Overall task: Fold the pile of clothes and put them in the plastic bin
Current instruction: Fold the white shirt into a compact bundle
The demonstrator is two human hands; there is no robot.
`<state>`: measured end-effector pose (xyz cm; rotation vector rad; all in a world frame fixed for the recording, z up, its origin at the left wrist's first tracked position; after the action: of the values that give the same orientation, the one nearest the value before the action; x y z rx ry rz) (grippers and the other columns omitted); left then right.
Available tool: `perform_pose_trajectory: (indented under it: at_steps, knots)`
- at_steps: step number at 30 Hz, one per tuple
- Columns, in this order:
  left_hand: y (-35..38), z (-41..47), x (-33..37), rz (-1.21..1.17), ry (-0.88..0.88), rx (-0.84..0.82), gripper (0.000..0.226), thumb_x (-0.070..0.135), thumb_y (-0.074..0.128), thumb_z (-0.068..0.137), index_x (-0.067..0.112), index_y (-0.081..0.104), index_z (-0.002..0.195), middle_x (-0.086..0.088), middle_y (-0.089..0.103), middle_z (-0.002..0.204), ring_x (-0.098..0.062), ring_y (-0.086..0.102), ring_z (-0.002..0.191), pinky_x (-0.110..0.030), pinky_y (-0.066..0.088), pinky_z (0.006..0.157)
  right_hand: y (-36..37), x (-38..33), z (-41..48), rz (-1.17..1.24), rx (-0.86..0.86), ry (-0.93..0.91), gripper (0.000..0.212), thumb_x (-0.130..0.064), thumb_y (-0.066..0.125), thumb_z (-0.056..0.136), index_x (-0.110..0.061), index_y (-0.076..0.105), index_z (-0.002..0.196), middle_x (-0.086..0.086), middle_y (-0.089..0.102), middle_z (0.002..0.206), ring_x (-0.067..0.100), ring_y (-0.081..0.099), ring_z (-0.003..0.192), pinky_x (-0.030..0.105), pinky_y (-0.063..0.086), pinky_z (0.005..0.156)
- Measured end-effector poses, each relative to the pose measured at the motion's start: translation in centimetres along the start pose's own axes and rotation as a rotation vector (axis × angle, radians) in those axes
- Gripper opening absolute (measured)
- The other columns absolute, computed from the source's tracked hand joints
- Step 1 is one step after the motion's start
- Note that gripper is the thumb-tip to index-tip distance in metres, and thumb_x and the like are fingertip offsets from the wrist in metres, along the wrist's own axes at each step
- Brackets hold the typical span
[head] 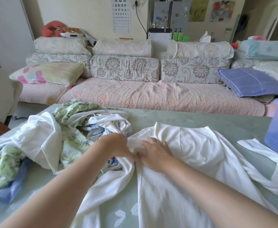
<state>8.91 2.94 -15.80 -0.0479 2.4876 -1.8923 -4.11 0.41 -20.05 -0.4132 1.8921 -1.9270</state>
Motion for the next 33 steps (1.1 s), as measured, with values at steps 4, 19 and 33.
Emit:
perform_pose_trajectory:
  at_steps: [4,19,33]
  knots:
    - [-0.2,-0.4,-1.5,-0.034,-0.044,0.117,0.030,0.019,0.071,0.082,0.017,0.066,0.111,-0.004,0.065,0.110,-0.022,0.063,0.086,-0.026,0.052,0.064,1.2,-0.7,0.1,0.068,-0.083,0.001,0.074,-0.055,0.041,0.094,-0.022,0.016,0.155,0.005,0.034,0.151,0.028,0.030,0.143,0.049,0.025,0.115]
    - [-8.5,-3.6,-5.0,-0.161,0.041,0.562,0.035,-0.010,0.039,0.081,0.019,0.056,0.091,-0.003,0.058,0.097,-0.020,0.052,0.068,-0.028,0.034,0.048,2.3,-0.6,-0.8,0.011,-0.212,0.012,0.080,-0.046,0.039,0.090,-0.028,0.001,0.158,0.006,0.013,0.164,0.025,0.012,0.151,0.054,0.017,0.117]
    - [-0.1,1.0,-1.7,-0.041,-0.029,-0.004,0.052,0.069,0.052,0.080,0.018,0.060,0.072,0.005,0.064,0.068,-0.013,0.059,0.064,-0.026,0.036,0.058,-2.8,-0.2,6.4,0.043,0.047,-0.061,0.047,-0.004,0.043,0.093,-0.028,0.058,0.130,-0.003,0.055,0.133,0.024,0.055,0.120,0.032,0.043,0.088]
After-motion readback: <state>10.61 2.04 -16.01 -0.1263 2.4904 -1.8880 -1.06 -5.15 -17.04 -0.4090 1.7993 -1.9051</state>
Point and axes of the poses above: each hand's wrist, its own z-axis towards the middle knuckle, its own y-axis out of the palm, x = y × z, the point moved 8 cm from there along z, towards the middle knuckle
